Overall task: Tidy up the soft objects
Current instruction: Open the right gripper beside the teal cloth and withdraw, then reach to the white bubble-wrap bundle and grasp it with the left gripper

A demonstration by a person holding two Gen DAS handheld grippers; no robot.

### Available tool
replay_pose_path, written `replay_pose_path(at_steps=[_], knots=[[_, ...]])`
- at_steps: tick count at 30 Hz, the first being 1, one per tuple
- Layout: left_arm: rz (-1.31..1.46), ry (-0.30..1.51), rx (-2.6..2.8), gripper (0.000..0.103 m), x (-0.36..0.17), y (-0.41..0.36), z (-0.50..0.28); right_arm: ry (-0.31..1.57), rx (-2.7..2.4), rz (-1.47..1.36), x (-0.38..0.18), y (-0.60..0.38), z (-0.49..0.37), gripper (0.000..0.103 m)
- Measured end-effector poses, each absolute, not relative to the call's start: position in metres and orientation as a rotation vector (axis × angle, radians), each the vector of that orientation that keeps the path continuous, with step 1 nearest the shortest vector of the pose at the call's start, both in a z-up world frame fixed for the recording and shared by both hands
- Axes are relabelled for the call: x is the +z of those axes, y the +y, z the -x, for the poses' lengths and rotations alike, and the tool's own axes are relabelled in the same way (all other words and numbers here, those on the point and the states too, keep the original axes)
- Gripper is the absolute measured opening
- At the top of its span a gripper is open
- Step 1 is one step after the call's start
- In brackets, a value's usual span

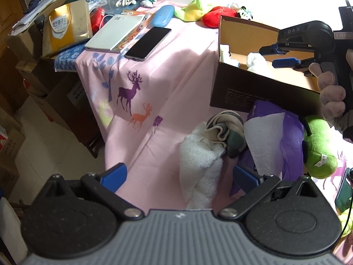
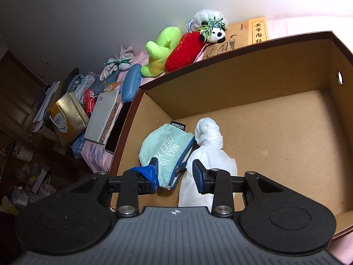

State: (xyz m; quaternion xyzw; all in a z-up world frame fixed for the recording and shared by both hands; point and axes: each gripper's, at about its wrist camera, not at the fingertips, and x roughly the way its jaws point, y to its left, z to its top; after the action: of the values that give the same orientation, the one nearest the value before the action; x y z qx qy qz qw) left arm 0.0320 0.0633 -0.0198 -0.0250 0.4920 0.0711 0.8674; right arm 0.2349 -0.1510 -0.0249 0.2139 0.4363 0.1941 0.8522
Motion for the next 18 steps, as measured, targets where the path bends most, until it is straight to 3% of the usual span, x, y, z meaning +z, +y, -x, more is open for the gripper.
replay_pose_path(at_steps=[18], knots=[[-0.03,0.951,-0.027,0.102,-0.008,0.033,-0.031,0.748,0.408,-0.307,0.015,-0.157,-0.131,0.018]])
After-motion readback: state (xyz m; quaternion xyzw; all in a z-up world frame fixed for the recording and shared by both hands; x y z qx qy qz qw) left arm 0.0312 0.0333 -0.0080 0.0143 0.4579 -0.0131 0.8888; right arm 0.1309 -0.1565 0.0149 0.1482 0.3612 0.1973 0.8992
